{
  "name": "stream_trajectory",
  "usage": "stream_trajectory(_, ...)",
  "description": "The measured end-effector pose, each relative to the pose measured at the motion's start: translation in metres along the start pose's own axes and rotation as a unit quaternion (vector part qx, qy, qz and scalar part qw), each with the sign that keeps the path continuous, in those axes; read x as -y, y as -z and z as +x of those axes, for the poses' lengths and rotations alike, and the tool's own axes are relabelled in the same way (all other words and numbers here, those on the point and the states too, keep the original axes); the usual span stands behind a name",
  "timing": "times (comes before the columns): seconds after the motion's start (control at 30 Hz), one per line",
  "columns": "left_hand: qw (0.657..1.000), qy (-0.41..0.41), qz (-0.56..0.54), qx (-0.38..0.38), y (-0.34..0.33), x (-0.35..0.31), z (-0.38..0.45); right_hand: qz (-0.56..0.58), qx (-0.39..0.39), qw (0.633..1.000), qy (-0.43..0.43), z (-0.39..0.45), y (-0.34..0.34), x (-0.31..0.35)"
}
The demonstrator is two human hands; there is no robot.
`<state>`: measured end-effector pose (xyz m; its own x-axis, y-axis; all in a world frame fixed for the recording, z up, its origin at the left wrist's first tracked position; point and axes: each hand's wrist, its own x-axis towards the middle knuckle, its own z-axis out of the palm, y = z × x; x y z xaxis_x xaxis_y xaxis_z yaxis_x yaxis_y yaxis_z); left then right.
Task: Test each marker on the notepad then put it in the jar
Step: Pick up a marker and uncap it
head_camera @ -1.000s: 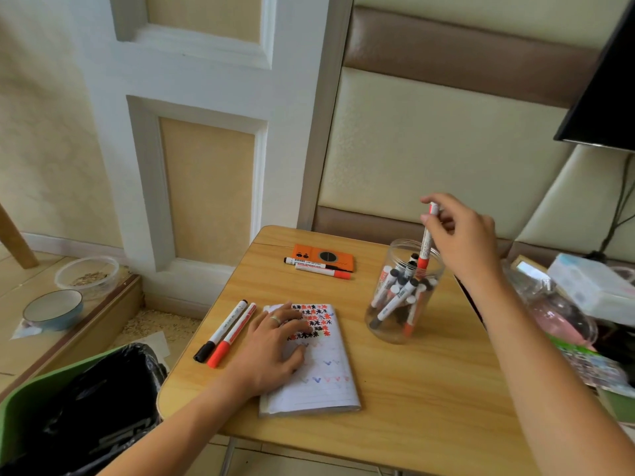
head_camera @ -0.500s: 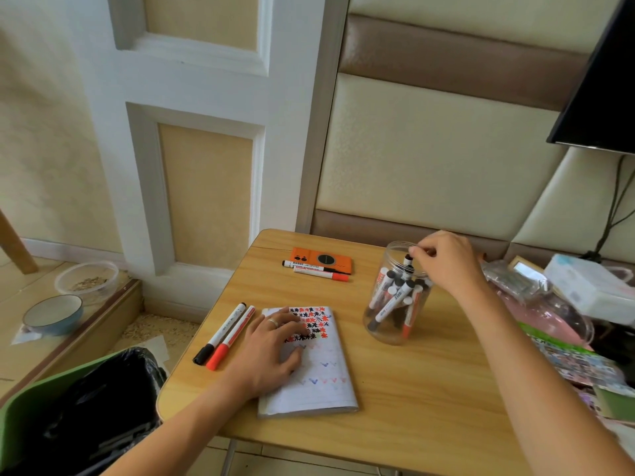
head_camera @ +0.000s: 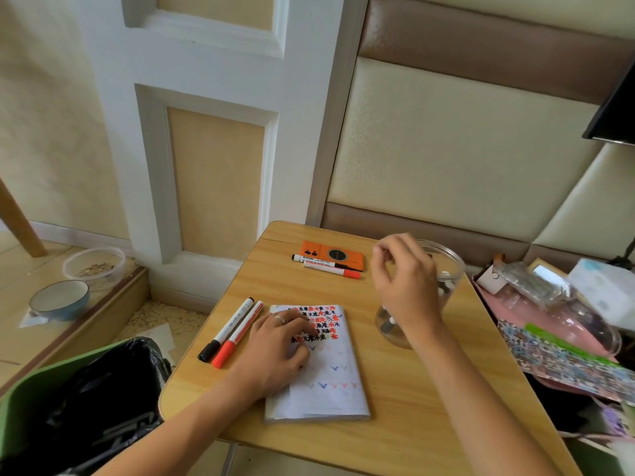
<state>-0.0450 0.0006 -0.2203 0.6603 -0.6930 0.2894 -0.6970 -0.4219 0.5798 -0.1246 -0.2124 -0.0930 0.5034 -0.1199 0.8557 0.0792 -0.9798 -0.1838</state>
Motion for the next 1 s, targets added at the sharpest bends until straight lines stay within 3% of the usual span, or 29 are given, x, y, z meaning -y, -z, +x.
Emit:
stream_trajectory(0.1,1.0,0.009,-0.021,-0.009,0.0,-0.001,0.002,0.033,0.138,0.987,-0.073,-0.014,-0.044,-0.002)
stream_trajectory(0.17,0.999,0.015,-0.035,-0.016,0.0,-0.001,0.003,0.062,0.254,0.953,-0.151,-0.02,-0.073,-0.011)
stream_trajectory(0.23,0.999,0.02,-0.043,-0.016,0.001,-0.001,0.004,0.066,0.319,0.926,-0.192,-0.022,-0.096,-0.02)
stream_trajectory(0.47,0.999,0.02,-0.036,-0.011,0.001,0.0,0.005,-0.051,0.278,0.932,-0.228,-0.018,-0.136,-0.052)
stream_trajectory(0.8,0.998,-0.052,0.036,-0.022,0.001,-0.006,0.003,-0.112,0.314,0.921,-0.202,-0.021,-0.144,-0.061)
stream_trajectory(1.0,0.998,-0.047,0.006,-0.051,0.001,-0.008,-0.002,-0.017,0.244,0.944,-0.224,-0.034,-0.114,-0.024)
